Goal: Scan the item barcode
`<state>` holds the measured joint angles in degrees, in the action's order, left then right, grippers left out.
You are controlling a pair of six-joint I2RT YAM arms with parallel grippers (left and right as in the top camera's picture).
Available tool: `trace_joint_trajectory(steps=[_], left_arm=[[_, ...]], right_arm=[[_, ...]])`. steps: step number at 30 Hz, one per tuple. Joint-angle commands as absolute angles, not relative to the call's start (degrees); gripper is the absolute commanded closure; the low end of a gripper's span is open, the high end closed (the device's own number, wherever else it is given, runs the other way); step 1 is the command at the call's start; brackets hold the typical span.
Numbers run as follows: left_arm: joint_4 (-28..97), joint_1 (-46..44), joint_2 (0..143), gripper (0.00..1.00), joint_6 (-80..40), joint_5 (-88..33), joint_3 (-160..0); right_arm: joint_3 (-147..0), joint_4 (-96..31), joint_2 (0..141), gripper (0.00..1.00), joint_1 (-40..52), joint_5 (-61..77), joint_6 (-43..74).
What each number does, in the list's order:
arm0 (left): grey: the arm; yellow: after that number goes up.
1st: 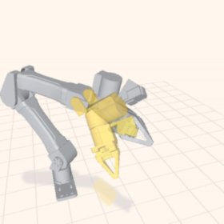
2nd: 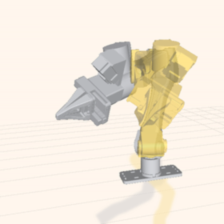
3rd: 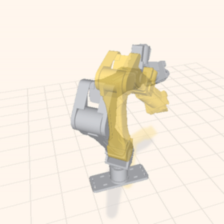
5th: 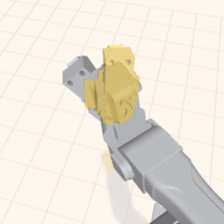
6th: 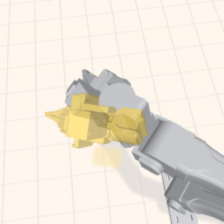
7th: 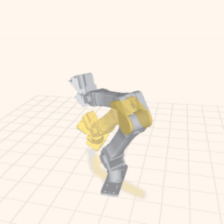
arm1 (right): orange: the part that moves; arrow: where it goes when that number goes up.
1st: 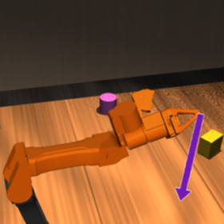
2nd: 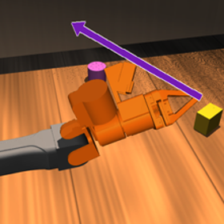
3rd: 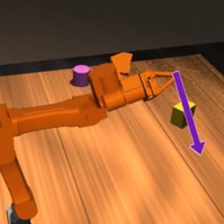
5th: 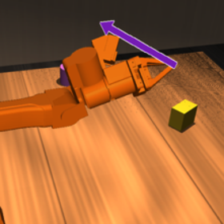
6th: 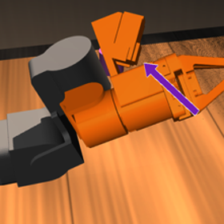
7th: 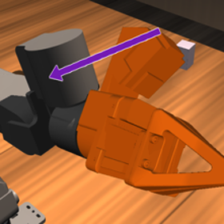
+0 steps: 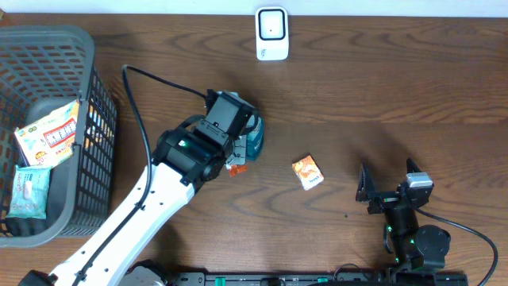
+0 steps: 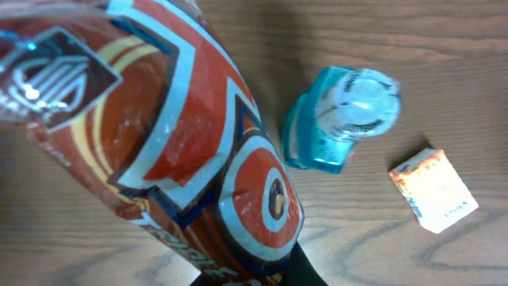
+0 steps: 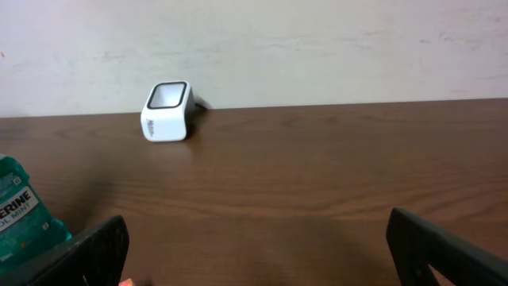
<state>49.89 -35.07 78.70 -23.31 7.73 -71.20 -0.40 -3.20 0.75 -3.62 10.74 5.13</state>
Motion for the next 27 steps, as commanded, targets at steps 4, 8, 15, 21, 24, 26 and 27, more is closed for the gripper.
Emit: trace_joint_trajectory(steps=[4, 8, 15, 21, 24, 26, 27], left_arm=[[48.49, -35.62, 82.08, 0.93, -23.18, 8.64, -71.81], [47.55, -35.62, 86.04, 0.93, -23.20, 8.60, -71.81], [43.94, -36.16, 92.88, 0.93, -23.18, 6.66, -71.81], [43.70, -36.73, 95.39, 0.93, -26.61, 7.44, -71.66], [44.18, -36.73, 95.39, 0.93, -31.48, 9.87, -71.59], [44.21, -36.73, 95.39, 0.92, -34.57, 10.20, -71.31], [44.21, -36.73, 95.39, 0.92, -36.34, 10.22, -70.96]], right_arm=[[-0.32, -3.44, 0.75, 0.01, -3.38, 11.07, 4.64], [-0.32, -3.44, 0.75, 0.01, -3.38, 11.07, 4.64], [-0.32, -3.44, 0.75, 0.01, -3.38, 11.07, 4.64], [-0.32, -3.44, 0.75, 0.01, -3.38, 11.07, 4.64], [-0.32, -3.44, 0.75, 0.01, -3.38, 11.07, 4.64], [-0.32, -3.44, 0.75, 0.01, -3.38, 11.07, 4.64], [-0.32, -3.44, 0.75, 0.01, -3.38, 11.07, 4.64]])
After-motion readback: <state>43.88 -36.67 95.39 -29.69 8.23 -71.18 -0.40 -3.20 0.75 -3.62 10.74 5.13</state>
